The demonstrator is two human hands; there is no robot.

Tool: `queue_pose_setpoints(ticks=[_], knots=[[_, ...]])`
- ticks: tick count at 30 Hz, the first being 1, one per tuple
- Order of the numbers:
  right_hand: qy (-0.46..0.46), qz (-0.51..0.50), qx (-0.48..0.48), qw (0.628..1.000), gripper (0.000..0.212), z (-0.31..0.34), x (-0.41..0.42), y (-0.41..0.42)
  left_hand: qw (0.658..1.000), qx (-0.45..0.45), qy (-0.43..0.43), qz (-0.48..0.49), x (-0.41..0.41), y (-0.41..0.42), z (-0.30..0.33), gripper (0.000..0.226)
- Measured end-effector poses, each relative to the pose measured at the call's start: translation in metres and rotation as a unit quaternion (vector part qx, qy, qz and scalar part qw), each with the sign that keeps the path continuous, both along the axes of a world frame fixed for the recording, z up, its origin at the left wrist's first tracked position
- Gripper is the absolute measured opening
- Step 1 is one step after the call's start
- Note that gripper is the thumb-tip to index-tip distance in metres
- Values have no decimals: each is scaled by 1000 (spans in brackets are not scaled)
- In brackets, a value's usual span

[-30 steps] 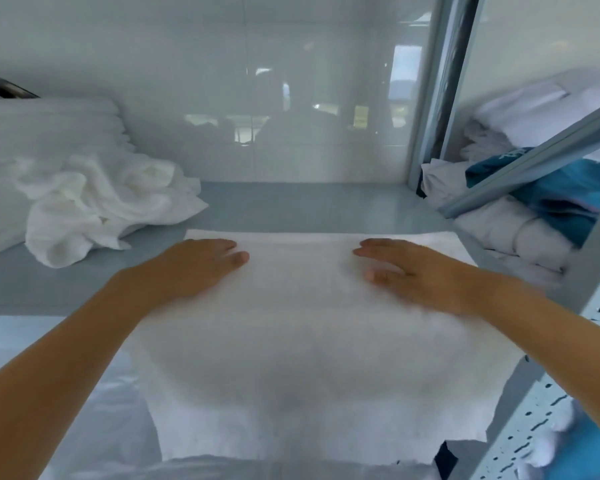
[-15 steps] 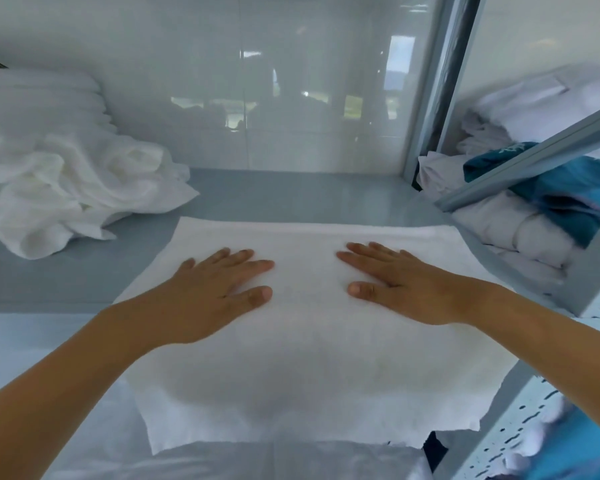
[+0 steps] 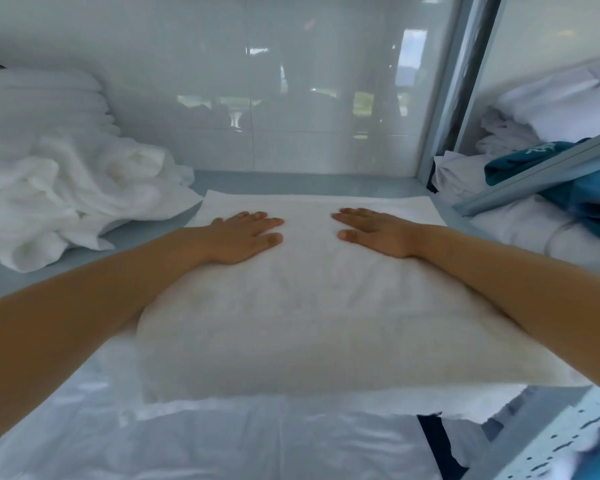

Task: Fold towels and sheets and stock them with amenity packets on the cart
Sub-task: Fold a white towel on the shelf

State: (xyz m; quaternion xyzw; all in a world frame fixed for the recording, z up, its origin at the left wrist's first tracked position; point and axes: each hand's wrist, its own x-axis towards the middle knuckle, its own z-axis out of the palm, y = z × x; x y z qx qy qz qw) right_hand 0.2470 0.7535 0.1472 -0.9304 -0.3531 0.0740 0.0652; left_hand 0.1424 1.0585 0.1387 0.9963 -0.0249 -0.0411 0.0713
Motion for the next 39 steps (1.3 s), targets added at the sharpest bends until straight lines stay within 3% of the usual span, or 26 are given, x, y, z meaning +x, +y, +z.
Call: queue_pose_setpoints(ticks=[9, 13, 15, 18, 34, 37, 39], knots=[[-27, -38, 8, 999, 71, 10, -6, 2, 999, 30, -28, 16, 1, -5, 13, 64], [17, 7, 93, 995, 71, 12, -73, -27, 989, -66, -114, -69, -69, -30, 17, 67], [30, 44, 95, 994, 72, 10, -108, -45, 987, -99, -81, -102, -114, -43, 11, 73], [49, 45, 79, 995, 68, 6, -139, -59, 993, -61, 4, -99, -141, -50, 2, 74], [-12, -3, 16, 1000, 63, 6, -43, -33, 997, -11, 2, -77, -25, -39, 10, 68], [-57, -22, 6, 998, 63, 14, -49, -30, 997, -5, -37, -65, -24, -41, 15, 63], [-41, -6, 66, 997, 61, 12, -68, -32, 987, -55, -98, -113, -37, -49, 15, 55]])
